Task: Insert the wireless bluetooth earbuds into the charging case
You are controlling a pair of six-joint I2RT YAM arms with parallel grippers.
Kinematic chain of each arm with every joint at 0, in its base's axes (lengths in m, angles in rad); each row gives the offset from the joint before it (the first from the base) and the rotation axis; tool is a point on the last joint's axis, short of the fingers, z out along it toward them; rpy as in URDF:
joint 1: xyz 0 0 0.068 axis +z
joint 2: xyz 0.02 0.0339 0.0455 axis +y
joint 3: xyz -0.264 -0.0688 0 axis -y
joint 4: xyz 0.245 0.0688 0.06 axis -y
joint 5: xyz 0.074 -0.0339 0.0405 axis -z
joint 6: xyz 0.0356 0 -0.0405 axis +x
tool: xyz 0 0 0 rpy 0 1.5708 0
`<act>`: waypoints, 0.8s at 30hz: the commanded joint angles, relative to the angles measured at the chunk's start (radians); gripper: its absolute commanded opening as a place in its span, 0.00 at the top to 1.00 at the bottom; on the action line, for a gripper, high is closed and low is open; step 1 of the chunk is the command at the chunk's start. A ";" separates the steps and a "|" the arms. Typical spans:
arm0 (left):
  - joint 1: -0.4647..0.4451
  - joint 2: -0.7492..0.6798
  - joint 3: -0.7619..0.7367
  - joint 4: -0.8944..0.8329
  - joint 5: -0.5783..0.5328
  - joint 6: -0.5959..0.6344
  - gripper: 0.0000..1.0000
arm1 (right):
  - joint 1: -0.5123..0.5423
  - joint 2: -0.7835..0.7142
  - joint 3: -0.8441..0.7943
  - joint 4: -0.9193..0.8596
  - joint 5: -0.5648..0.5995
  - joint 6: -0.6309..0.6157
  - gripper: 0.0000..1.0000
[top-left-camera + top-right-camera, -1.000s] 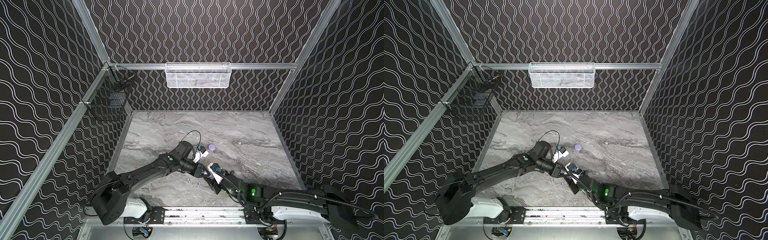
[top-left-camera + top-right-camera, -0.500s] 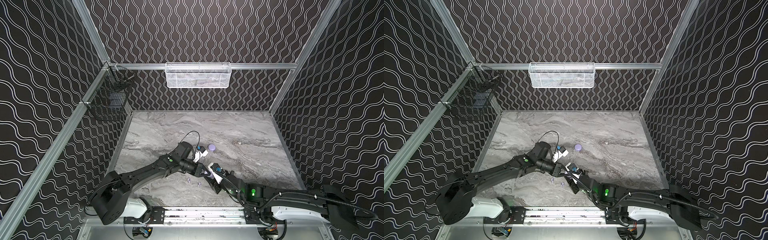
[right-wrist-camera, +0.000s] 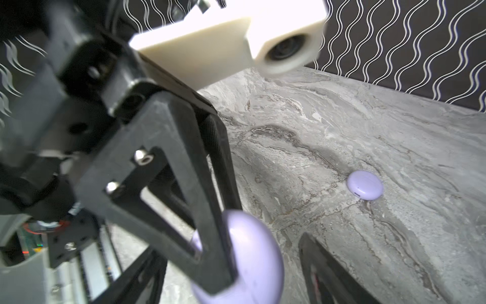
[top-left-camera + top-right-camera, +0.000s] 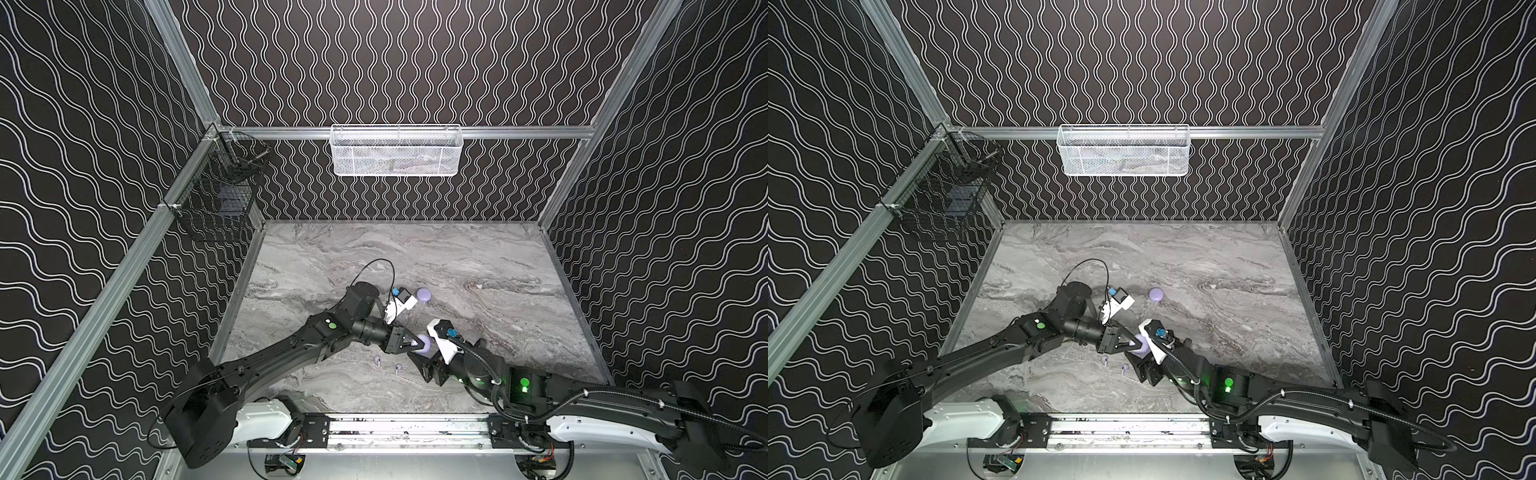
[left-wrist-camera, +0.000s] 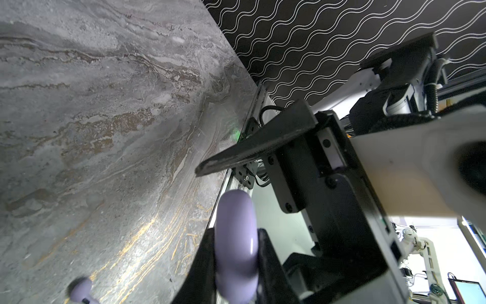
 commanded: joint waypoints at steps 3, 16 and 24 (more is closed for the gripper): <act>0.001 -0.030 -0.024 0.039 -0.019 0.022 0.85 | -0.001 -0.062 0.072 -0.104 0.030 0.167 0.23; 0.001 -0.172 -0.174 0.338 -0.094 -0.097 0.86 | -0.063 -0.173 0.071 -0.101 -0.053 0.363 0.34; 0.001 -0.253 -0.228 0.393 -0.102 -0.115 0.85 | -0.271 -0.176 -0.005 0.038 -0.400 0.386 0.41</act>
